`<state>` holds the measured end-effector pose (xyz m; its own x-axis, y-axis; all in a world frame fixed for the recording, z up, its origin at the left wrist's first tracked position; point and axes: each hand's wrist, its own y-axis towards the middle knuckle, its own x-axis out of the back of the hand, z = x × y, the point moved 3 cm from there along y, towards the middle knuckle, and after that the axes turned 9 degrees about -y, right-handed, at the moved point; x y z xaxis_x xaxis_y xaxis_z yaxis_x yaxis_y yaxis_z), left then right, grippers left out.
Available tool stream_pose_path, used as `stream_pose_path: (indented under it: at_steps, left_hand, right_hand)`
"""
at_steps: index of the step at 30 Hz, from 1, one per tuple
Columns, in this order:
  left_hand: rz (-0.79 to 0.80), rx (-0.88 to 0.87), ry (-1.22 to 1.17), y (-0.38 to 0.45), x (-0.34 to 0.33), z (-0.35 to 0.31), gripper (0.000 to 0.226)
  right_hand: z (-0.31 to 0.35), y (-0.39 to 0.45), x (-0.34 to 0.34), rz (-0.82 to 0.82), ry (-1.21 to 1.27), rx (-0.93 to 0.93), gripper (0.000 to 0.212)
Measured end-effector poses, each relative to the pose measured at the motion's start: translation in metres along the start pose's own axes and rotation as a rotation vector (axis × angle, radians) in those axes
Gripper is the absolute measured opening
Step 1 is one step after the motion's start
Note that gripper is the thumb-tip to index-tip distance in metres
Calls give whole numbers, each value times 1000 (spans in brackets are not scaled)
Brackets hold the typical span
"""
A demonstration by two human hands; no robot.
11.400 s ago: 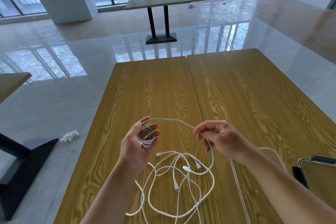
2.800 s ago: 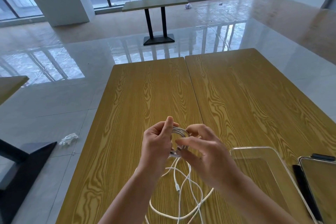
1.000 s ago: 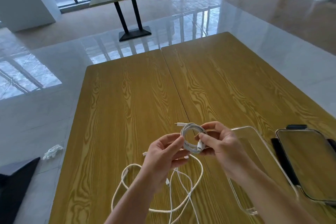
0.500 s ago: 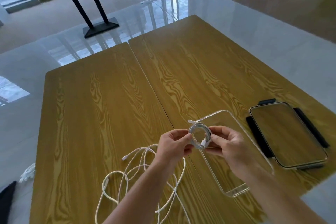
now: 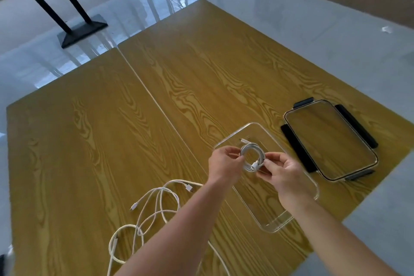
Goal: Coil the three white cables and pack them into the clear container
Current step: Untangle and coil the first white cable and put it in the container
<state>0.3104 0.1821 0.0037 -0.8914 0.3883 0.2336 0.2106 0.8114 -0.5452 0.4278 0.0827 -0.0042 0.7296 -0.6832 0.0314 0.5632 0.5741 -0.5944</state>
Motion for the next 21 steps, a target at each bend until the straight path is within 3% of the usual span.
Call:
stream_pose_path:
  at_steps: [7, 17, 21]
  left_hand:
    - [66, 68, 154, 27, -27, 7, 32]
    - [113, 181, 112, 59, -38, 13, 36]
    - [141, 199, 106, 68, -42, 13, 33]
  right_hand:
    - [-13, 23, -1, -38, 99, -118, 19]
    - [-25, 47, -17, -10, 273, -182, 41]
    - [-27, 51, -18, -9, 192, -178, 26]
